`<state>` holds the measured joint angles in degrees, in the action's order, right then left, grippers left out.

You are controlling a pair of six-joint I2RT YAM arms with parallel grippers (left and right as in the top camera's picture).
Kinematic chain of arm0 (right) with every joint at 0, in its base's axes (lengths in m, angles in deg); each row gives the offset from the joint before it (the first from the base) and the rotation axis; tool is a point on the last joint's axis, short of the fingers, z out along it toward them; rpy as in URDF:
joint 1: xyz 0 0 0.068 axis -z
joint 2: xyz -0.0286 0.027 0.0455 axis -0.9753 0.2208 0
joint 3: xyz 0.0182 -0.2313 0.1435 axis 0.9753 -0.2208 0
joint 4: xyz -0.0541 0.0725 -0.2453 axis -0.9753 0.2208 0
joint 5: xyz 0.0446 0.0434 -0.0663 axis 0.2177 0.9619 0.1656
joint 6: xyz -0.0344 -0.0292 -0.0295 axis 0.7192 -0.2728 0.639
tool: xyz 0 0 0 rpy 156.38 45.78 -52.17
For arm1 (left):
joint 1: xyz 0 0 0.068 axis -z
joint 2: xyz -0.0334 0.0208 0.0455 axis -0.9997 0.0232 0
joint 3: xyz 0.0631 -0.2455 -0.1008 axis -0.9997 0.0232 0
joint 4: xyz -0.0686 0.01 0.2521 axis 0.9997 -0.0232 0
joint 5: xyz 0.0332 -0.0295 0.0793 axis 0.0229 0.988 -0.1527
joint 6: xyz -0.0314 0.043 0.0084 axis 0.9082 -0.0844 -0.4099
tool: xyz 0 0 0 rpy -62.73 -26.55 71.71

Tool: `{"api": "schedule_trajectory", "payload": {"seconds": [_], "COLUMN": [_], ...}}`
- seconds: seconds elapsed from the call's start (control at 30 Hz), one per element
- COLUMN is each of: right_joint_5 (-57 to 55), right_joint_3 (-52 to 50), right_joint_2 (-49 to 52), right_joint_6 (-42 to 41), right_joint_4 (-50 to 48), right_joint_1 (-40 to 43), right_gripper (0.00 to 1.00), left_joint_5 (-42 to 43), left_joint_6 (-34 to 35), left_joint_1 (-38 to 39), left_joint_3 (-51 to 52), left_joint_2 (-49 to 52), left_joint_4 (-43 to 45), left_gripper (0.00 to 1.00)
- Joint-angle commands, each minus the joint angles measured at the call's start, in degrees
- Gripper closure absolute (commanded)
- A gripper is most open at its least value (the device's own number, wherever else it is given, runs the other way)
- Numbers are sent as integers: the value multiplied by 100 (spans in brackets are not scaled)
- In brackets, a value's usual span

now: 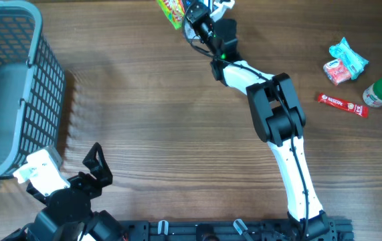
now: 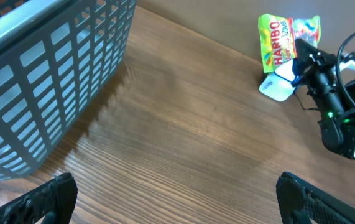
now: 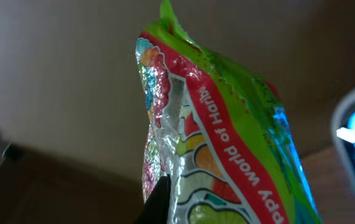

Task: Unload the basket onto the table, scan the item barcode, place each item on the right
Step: 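Hold the Haribo bag in front of the white scanner, then carry the Haribo bag right and release it by the jar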

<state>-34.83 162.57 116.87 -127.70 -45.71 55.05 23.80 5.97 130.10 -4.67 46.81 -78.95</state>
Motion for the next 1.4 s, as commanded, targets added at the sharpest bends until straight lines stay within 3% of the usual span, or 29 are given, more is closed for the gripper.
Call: {"api": "schedule_trajectory", "payload": {"seconds": [0.0, 0.13, 0.33, 0.53, 0.7, 0.77, 0.9, 1.03, 1.17, 1.27, 1.37], "right_joint_5": [1093, 1403, 1246, -1261, -3327, -4159, -5005, -5897, -6255, -5571, -4631], "right_joint_3": [184, 181, 181, 181, 181, 175, -35, -922, -1912, -2592, -2741], "right_joint_2": [-391, -839, -2050, -3569, -4347, -4465, -4459, -4457, -4457, -4446, -4448], "right_joint_6": [940, 1012, 2216, 2503, 2374, 2170, 2024, 1980, 2186, 3294, 3995], "right_joint_4": [-4, 881, 3960, 8137, 11066, 12100, 13256, 13296, 12297, 10699, 9949], "right_joint_1": [52, 74, 160, 205, 308, 411, 695, 1259, 1971, 2527, 2868], "right_gripper": [95, 95, 95, 96, 96, 96, 96, 96, 96, 96, 96], "left_joint_5": [-13, -13, -13, -11, -13, -13, -13, -13, -13, -13, -13], "left_joint_6": [72, 72, 72, 72, 72, 72, 72, 72, 72, 72, 72], "left_joint_1": [-35, -35, -35, -35, -35, -35, -35, -35, -35, -35, -35], "left_joint_3": [13, 13, 15, 13, 13, 13, 15, 13, 13, 13, 13], "left_joint_2": [-20, -20, -20, -20, -20, -20, -20, -20, -20, -20, -20], "left_joint_4": [2, 0, 0, 0, 0, 2, 0, 0, 0, 0, 0], "left_gripper": [0, 0, 0, 0, 0, 0, 0, 0, 0, 0, 0]}}
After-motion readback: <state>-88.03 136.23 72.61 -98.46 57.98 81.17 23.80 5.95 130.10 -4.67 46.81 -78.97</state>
